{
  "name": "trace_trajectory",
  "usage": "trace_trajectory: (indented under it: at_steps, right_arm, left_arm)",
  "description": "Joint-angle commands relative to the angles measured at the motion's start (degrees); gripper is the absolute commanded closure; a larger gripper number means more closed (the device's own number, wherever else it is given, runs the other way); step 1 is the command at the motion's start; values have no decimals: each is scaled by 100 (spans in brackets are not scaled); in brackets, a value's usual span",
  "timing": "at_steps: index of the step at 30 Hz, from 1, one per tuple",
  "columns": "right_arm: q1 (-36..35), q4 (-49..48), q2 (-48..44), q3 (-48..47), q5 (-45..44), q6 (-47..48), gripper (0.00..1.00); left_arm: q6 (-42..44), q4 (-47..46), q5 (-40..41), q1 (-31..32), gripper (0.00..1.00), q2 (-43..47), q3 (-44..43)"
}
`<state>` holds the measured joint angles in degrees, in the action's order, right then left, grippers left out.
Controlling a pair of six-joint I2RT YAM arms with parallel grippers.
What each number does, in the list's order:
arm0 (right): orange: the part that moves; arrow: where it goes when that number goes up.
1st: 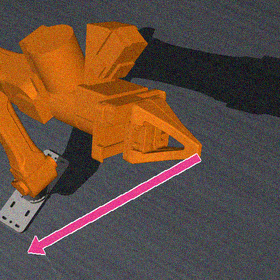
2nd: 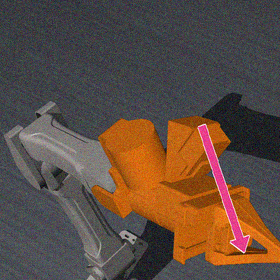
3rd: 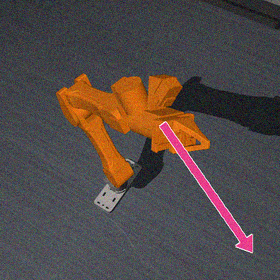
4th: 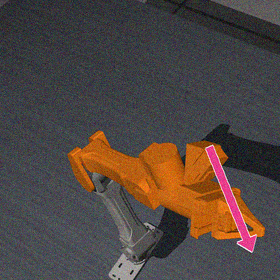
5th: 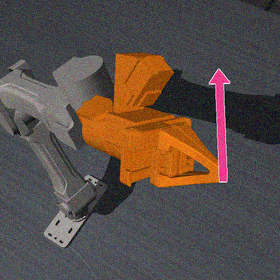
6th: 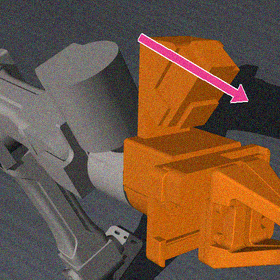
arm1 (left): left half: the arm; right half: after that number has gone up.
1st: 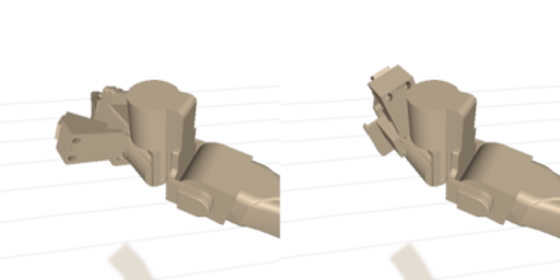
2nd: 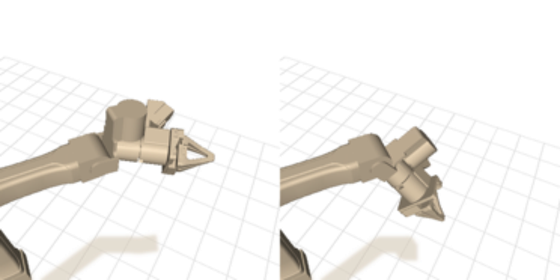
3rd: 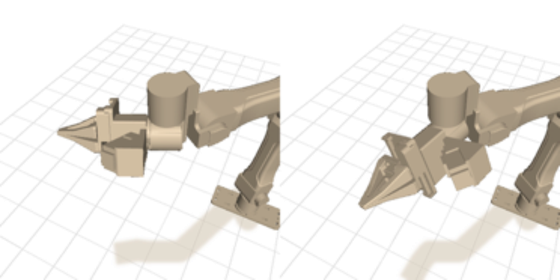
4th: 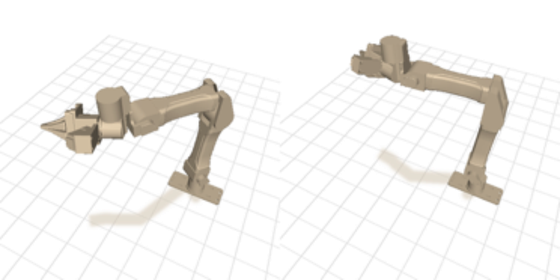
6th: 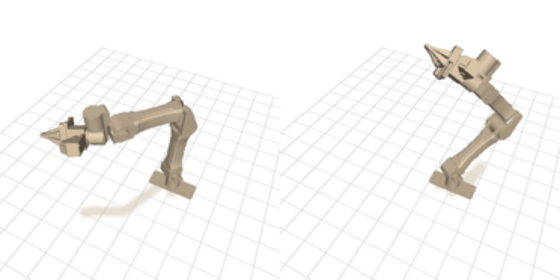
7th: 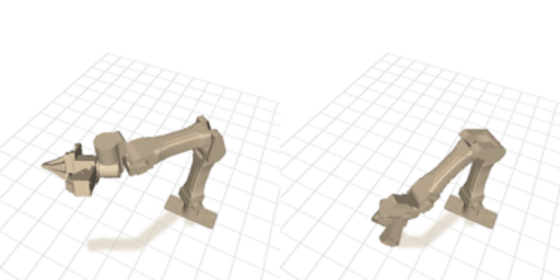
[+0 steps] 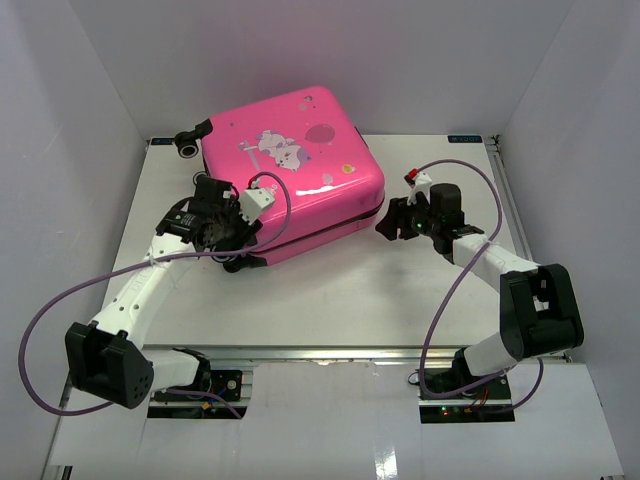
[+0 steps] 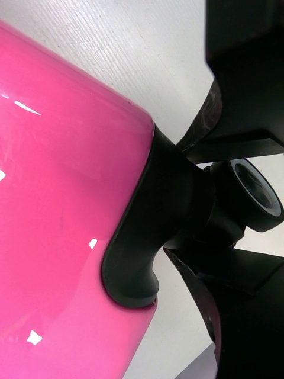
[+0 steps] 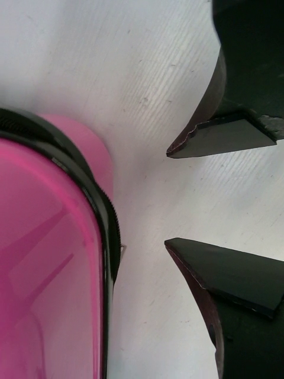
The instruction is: Pack the luggage
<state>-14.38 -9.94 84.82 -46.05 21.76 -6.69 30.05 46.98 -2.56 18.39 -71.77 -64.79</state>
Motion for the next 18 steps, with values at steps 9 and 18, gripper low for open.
trace_trajectory:
  at_steps: [9, 18]
  right_arm:
    - [-550, -1843, 219, 166, 252, 218, 40]
    - [-634, -2167, 777, -112, -3, 170, 43]
  left_arm:
    - [-1187, -1612, -326, -46, 100, 321, -191]
    - [-1385, -1827, -108, -46, 100, 390, -280]
